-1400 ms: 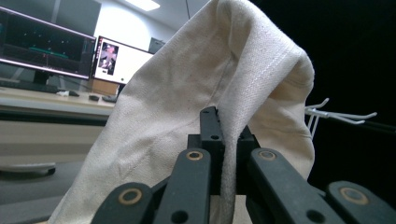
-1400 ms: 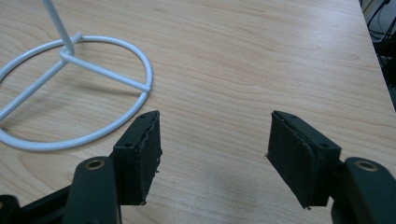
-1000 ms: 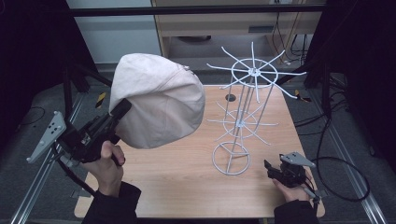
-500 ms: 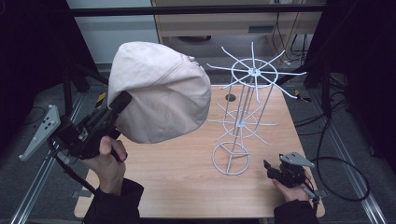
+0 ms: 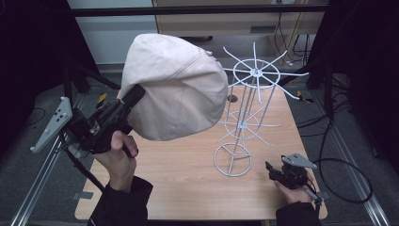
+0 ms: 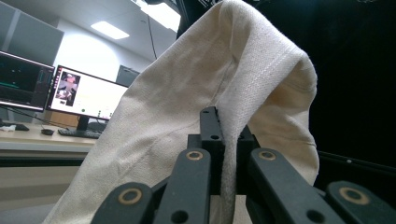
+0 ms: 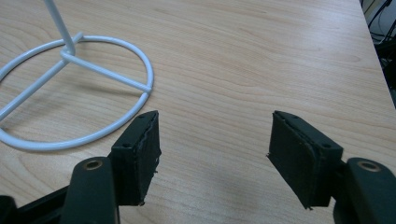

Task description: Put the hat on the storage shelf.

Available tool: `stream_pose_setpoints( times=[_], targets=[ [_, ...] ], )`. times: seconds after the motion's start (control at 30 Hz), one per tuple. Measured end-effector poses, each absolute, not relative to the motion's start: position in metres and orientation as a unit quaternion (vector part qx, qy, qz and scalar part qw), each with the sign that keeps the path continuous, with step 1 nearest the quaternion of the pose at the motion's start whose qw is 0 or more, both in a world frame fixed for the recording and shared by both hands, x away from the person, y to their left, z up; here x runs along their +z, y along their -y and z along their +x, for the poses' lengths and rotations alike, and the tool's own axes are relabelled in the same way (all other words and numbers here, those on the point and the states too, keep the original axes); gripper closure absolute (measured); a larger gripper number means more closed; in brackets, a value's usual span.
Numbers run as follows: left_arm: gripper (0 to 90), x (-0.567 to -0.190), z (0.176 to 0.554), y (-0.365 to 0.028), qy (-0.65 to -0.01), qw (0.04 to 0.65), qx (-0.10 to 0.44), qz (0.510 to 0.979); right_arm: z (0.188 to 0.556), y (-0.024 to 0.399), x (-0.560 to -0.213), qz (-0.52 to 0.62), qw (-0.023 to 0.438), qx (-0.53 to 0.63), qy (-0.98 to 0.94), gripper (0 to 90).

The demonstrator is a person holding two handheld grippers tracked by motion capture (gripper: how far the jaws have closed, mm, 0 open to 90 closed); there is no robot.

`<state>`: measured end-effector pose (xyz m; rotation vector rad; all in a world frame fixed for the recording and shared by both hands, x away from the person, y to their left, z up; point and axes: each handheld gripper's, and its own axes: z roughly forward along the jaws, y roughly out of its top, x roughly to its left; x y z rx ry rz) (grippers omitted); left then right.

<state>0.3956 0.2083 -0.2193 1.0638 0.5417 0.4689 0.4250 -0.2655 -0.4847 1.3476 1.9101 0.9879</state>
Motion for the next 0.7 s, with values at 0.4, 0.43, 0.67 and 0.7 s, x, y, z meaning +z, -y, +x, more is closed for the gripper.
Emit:
stream_pose_setpoints(
  times=[0.4, 0.43, 0.67, 0.7],
  targets=[
    [88.7, -0.213, 0.404, -0.187, -0.249, 0.798, 0.212, 0.506, 0.425, 0.266, -0.485, 0.506, 0.296, 0.374, -0.719, 33.9],
    [88.7, -0.212, 0.405, -0.185, -0.249, 0.798, 0.212, 0.507, 0.425, 0.266, -0.485, 0.507, 0.296, 0.374, -0.718, 33.9],
    [88.7, -0.214, 0.411, -0.177, -0.252, 0.793, 0.207, 0.514, 0.425, 0.266, -0.485, 0.505, 0.297, 0.374, -0.719, 33.9],
    [88.7, -0.214, 0.411, -0.177, -0.253, 0.793, 0.207, 0.514, 0.425, 0.266, -0.485, 0.506, 0.296, 0.374, -0.719, 33.9]
  ],
)
